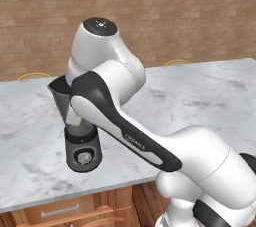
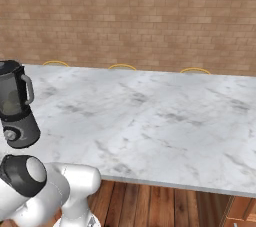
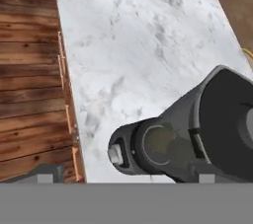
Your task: Grab the lime and lemon from the fridge, place them in the blender, close the lid, and turn on the blender to create a marinade.
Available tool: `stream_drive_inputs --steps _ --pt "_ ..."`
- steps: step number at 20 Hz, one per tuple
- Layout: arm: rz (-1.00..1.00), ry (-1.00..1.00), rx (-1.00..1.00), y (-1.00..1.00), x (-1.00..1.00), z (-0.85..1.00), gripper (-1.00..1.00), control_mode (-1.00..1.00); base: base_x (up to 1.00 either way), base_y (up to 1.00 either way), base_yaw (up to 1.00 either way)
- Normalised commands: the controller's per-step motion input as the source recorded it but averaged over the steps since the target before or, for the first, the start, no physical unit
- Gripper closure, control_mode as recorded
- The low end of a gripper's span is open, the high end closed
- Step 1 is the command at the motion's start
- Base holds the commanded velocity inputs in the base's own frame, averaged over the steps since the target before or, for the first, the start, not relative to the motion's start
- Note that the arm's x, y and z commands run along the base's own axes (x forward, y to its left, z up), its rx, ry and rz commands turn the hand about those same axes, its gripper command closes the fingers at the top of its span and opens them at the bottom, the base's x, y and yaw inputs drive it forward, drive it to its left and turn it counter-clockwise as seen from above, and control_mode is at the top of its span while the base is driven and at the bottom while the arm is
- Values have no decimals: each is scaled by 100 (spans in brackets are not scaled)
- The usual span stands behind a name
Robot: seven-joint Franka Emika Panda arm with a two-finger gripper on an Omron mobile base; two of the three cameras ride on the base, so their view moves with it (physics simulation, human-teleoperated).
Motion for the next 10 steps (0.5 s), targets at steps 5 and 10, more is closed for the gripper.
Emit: stream_drive_inputs --steps 5,10 --pt "-34 -3 -1 -35 -38 -19 -100 -100 0 0 0" --pt "-55 -14 0 -18 -38 -52 -100 -100 0 0 0"
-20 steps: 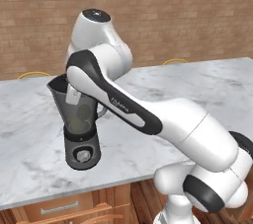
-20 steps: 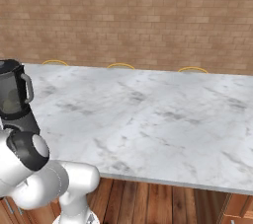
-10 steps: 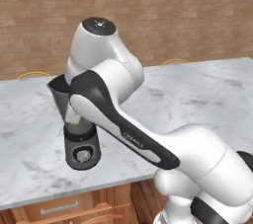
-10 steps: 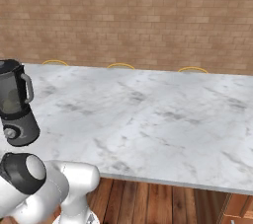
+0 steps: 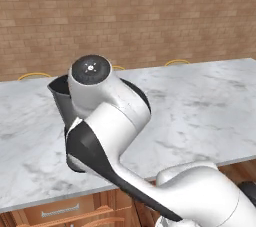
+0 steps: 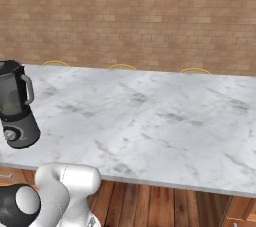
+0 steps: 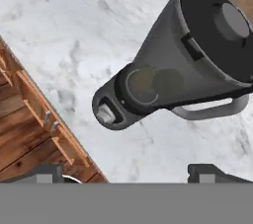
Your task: Grab the lime and lemon from the fridge, place them in the blender, close the lid, and turn on the blender to create a marinade.
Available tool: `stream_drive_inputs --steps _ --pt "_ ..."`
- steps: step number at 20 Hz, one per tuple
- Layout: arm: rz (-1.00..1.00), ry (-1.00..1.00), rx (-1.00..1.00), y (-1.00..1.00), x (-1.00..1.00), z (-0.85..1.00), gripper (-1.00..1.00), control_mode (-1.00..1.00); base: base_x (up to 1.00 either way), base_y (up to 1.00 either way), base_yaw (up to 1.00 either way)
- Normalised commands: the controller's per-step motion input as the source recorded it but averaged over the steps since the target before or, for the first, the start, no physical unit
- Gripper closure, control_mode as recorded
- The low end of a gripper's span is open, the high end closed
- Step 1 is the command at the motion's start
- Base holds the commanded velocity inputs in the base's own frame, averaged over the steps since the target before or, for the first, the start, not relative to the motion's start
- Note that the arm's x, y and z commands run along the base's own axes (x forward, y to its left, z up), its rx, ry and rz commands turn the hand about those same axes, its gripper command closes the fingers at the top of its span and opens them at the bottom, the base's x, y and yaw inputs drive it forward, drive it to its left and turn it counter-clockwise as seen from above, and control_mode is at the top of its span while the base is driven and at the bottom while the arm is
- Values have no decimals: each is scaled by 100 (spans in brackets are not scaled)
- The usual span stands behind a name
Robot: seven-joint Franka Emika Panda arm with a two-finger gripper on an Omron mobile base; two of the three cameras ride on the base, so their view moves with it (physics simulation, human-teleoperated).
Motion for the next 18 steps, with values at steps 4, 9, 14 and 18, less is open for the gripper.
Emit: stream_drive_inputs --steps 4,9,14,18 --pt "-52 -18 4 0 -32 -54 -100 -100 0 0 0" --pt "-43 -3 13 1 -10 -48 -100 -100 0 0 0" --pt "-38 0 16 8 0 -14 -100 -100 0 0 0" --pt "-39 0 13 0 1 -17 -100 -100 0 0 0"
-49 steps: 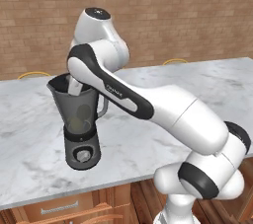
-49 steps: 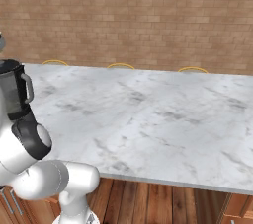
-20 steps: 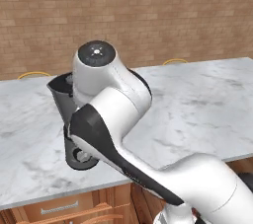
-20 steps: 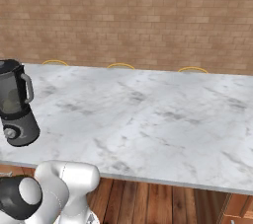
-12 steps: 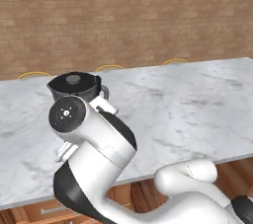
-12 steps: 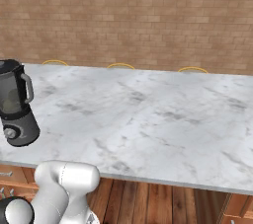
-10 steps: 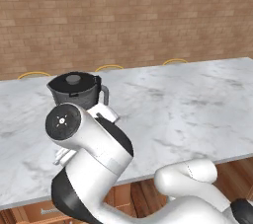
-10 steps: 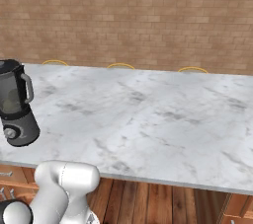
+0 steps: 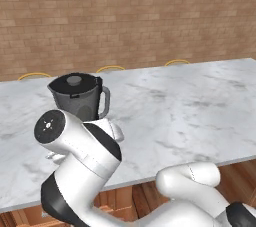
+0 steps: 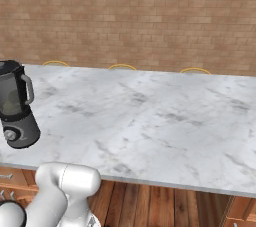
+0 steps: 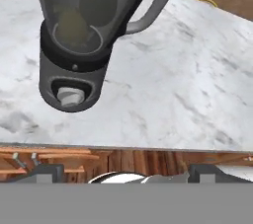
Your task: Grab the lime and lemon from the fridge, place them in the blender, close the lid, and turn on the blender to create a marinade.
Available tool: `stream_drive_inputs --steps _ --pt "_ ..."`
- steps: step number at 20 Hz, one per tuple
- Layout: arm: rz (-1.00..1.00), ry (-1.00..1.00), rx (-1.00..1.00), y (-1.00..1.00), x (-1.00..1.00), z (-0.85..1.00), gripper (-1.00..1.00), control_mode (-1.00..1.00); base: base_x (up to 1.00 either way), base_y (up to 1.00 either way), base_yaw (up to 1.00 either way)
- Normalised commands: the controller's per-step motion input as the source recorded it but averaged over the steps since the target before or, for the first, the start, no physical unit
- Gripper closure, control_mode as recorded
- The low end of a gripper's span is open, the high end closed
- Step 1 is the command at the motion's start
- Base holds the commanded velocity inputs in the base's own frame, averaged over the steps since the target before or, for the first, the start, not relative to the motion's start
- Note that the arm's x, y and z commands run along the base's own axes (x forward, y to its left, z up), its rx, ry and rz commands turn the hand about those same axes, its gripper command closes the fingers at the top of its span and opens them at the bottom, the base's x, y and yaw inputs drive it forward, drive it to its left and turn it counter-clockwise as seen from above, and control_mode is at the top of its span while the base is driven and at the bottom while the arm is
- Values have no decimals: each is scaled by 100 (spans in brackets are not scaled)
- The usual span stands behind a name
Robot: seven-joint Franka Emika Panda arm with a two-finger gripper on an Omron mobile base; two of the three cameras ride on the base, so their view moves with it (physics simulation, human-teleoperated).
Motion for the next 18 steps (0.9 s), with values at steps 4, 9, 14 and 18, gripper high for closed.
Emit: stream_drive_inputs --steps 4,9,14,18 --pt "-32 0 11 0 17 -26 -100 -100 0 0 0" --pt "-13 0 8 0 33 -10 -100 -100 0 0 0" --pt "1 5 3 2 33 -20 -100 -100 0 0 0" --pt "3 1 2 6 30 -22 -100 -100 0 0 0"
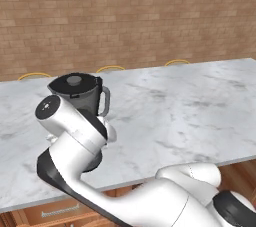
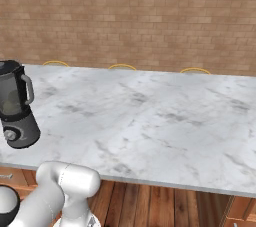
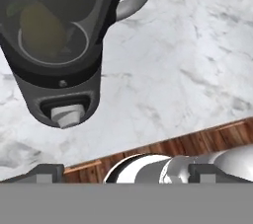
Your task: Grab the lime and lemon from the fridge, place them in the blender, close the lid, and turn on the blender to create a marinade.
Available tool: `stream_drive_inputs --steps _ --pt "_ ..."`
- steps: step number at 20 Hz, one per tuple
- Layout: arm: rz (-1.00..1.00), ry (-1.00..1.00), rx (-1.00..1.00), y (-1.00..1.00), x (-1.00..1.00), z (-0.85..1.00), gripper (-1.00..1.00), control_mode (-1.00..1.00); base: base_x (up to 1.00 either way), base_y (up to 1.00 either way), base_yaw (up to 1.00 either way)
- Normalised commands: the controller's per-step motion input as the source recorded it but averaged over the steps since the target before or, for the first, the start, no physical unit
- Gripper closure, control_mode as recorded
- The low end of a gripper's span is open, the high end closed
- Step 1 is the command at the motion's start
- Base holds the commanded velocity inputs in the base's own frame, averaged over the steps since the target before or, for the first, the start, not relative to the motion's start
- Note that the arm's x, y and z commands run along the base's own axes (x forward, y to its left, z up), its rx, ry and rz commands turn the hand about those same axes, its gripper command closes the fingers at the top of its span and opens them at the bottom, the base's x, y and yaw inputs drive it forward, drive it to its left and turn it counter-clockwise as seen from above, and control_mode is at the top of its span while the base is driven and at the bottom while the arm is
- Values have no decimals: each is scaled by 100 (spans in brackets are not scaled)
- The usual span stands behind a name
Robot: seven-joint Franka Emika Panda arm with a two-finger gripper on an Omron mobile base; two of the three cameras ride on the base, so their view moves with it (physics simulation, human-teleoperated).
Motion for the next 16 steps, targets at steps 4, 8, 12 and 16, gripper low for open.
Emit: stream_drive_inputs --steps 4,8,12,16 --pt "5 0 3 5 27 -23 -100 -100 0 0 0" --pt "4 0 4 12 21 -23 100 -100 0 0 0" --pt "1 0 3 16 11 -20 100 -100 0 0 0" --pt "0 0 3 23 7 -15 100 -100 0 0 0"
